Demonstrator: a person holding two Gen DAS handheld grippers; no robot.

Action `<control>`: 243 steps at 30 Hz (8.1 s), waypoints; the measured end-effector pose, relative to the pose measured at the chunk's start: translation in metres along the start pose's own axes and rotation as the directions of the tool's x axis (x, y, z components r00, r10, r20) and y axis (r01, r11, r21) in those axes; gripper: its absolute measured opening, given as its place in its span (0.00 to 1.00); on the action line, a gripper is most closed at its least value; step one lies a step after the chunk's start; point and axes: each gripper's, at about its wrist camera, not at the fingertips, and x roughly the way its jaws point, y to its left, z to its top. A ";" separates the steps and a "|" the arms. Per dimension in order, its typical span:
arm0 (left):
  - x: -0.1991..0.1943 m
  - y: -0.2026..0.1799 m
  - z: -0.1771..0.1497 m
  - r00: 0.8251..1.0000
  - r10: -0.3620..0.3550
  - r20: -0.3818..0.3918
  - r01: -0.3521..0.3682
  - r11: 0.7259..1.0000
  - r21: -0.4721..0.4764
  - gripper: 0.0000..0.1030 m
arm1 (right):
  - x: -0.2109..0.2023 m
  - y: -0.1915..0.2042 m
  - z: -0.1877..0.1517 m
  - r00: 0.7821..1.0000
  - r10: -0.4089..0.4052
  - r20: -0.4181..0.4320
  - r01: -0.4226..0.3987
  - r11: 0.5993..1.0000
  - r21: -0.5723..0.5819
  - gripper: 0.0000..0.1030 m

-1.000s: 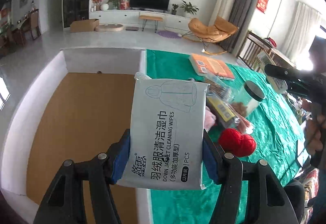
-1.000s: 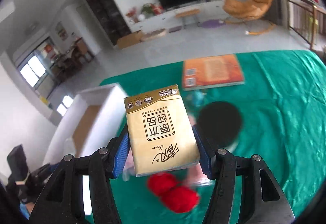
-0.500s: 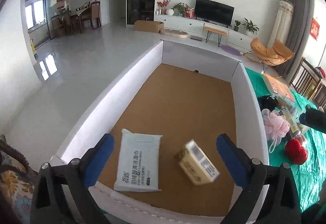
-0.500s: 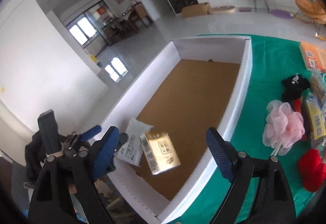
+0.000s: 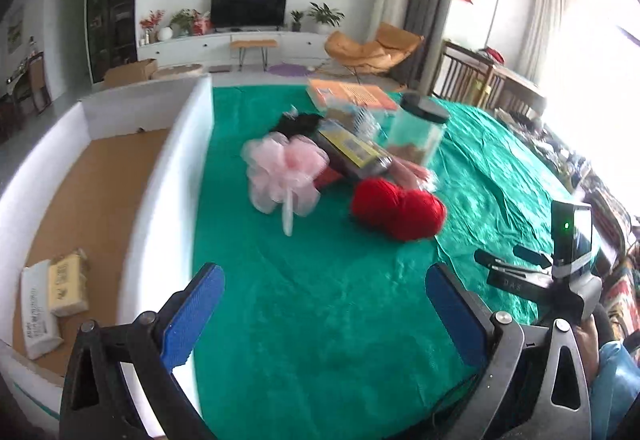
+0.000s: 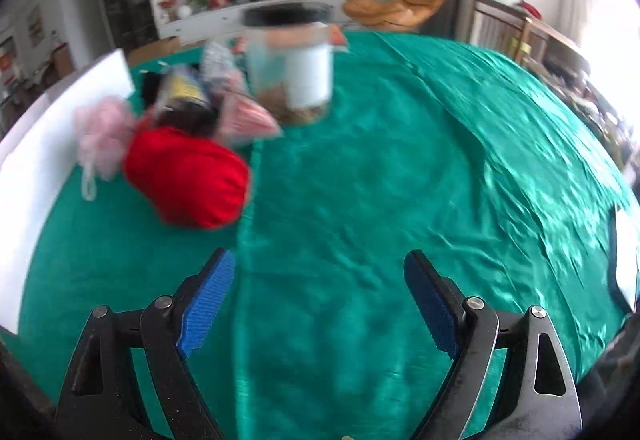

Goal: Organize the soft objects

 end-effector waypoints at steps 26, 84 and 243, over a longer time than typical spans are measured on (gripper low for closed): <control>0.135 -0.011 -0.024 0.978 0.155 -0.141 -0.150 0.987 0.052 1.00 | 0.007 -0.026 -0.013 0.999 -0.032 0.025 0.032 0.999 0.013 0.92; 0.136 -0.012 -0.025 0.977 0.157 -0.141 -0.152 0.987 0.052 1.00 | 0.008 -0.025 -0.014 0.999 -0.030 0.029 0.030 0.999 0.013 0.92; 0.086 -0.040 0.006 0.996 0.035 -0.079 -0.027 0.995 0.097 1.00 | 0.016 -0.006 0.012 0.990 0.139 0.035 -0.139 0.990 -0.012 0.78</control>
